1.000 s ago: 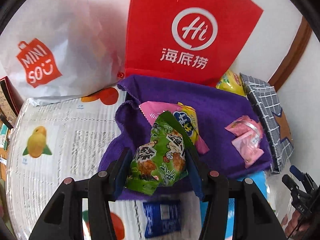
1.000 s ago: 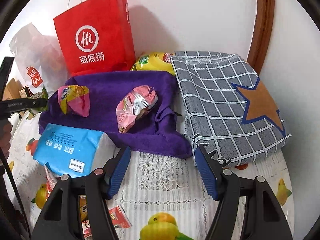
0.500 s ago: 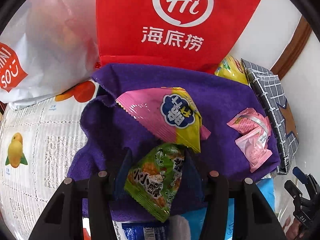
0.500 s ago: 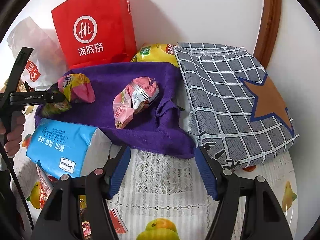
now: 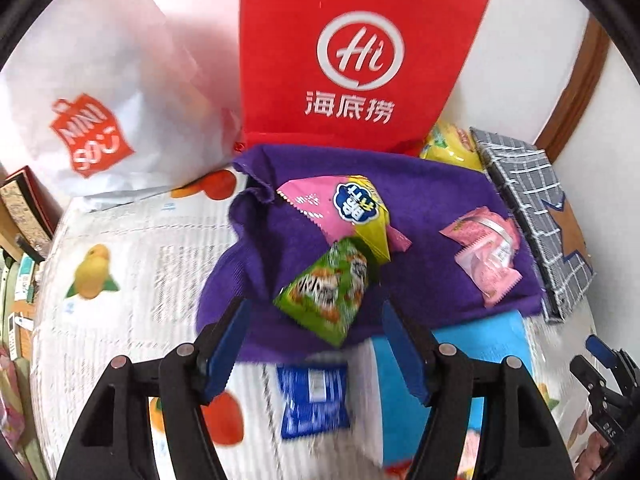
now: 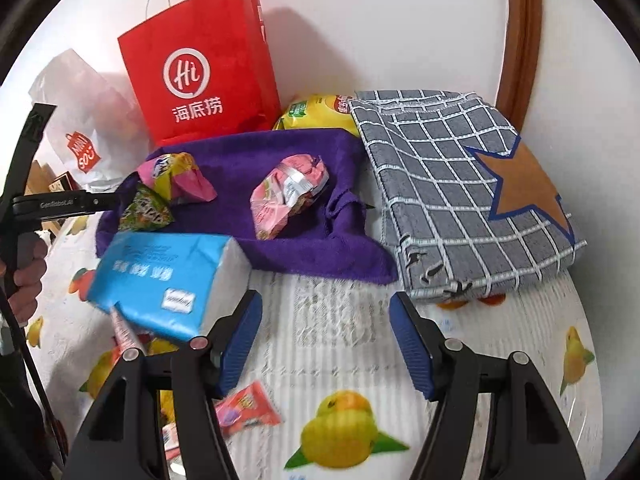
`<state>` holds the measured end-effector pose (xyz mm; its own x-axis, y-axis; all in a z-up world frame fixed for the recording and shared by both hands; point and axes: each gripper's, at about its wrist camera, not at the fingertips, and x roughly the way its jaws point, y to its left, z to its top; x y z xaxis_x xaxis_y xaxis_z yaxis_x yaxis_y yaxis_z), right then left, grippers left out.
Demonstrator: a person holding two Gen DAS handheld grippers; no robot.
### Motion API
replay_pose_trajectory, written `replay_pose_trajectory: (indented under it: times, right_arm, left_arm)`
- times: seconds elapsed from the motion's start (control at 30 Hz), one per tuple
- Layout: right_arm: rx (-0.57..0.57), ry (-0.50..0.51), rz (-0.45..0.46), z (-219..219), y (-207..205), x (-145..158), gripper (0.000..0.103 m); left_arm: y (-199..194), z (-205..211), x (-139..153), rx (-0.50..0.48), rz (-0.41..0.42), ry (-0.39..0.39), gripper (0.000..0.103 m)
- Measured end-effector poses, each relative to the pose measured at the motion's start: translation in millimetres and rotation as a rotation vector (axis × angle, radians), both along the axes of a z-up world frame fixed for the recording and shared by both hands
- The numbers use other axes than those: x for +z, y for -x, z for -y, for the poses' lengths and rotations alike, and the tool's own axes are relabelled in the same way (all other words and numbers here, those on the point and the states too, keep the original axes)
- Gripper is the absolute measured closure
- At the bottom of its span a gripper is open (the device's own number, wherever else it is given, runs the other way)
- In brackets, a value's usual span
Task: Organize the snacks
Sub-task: 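Lower the green bag onto the purple towel and open the left gripper, then grasp the pink strawberry stick candy on the bed cover with the right gripper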
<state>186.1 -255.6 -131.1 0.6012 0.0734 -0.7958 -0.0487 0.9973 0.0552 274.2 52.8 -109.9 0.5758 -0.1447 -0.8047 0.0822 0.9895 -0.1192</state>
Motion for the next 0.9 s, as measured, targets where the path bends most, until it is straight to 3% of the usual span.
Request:
replay_pose_trajectory:
  times: [0.23, 0.7, 0.9]
  right_arm:
    - [0.046, -0.008, -0.017, -22.6, 33.2, -6.2, 0.057]
    - [0.075, -0.030, -0.070, -64.4, 67.1, -24.2, 0.057]
    - [0.096, 0.015, -0.101, -81.4, 62.1, -44.6, 0.057]
  left_arm:
    - [54.8, -12.5, 9.1, 0.014, 0.044, 0.004, 0.036]
    - [126.4, -26.7, -7.2, 0.014, 0.015, 0.007, 0.036]
    - [141.2, -35.1, -18.2, 0.022, -0.007, 0.060, 0.036]
